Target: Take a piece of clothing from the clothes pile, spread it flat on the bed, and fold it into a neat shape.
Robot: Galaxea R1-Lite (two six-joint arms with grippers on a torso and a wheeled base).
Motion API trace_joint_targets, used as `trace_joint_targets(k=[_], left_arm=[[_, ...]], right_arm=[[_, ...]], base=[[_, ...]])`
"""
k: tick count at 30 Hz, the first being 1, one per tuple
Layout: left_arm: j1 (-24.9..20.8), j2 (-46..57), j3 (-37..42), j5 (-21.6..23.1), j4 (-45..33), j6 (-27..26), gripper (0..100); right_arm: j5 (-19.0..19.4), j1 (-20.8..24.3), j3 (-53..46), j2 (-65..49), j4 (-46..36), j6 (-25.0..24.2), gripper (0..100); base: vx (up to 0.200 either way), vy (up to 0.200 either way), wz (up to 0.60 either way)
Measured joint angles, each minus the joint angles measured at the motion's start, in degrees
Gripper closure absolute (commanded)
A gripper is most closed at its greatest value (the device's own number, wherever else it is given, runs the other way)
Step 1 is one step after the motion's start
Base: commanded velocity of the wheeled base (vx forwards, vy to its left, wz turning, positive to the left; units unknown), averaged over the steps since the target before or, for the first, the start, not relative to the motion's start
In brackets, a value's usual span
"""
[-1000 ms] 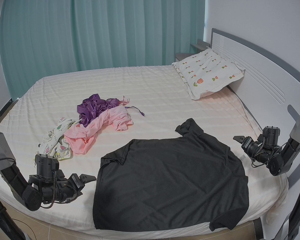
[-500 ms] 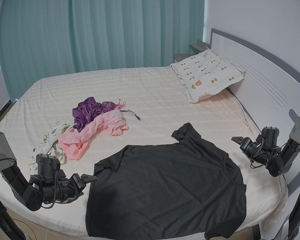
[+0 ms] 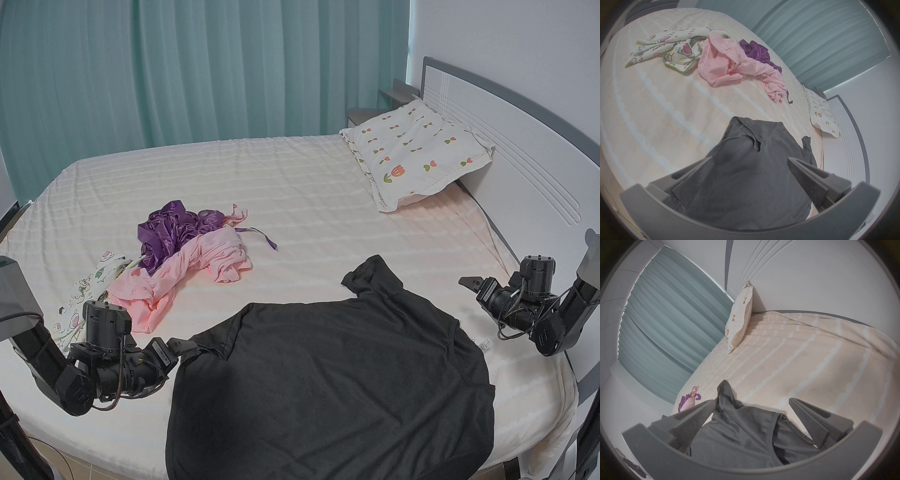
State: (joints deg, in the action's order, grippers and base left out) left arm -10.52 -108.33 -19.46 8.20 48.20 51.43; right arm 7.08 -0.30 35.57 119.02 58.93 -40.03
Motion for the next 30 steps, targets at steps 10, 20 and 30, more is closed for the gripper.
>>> trace_joint_targets(k=[10,20,30], left_arm=[[-6.95,-6.73,-9.35,-7.89,-0.41,2.13,0],[-11.19,-16.57,-21.83,-12.52,-4.82,2.24,0],[-11.17,-23.93,-31.54,-16.47,-6.41,2.07,0]], right_arm=[[0.02,0.52,-0.57,0.0,0.09,-0.15,0],[0.0,0.61,-0.68,0.06,0.09,-0.22,0],[0.0,0.6,-0.63,0.24,0.07,-0.3,0]], base=[[0.0,0.0,0.0],[0.0,0.0,0.0],[0.0,0.0,0.0]])
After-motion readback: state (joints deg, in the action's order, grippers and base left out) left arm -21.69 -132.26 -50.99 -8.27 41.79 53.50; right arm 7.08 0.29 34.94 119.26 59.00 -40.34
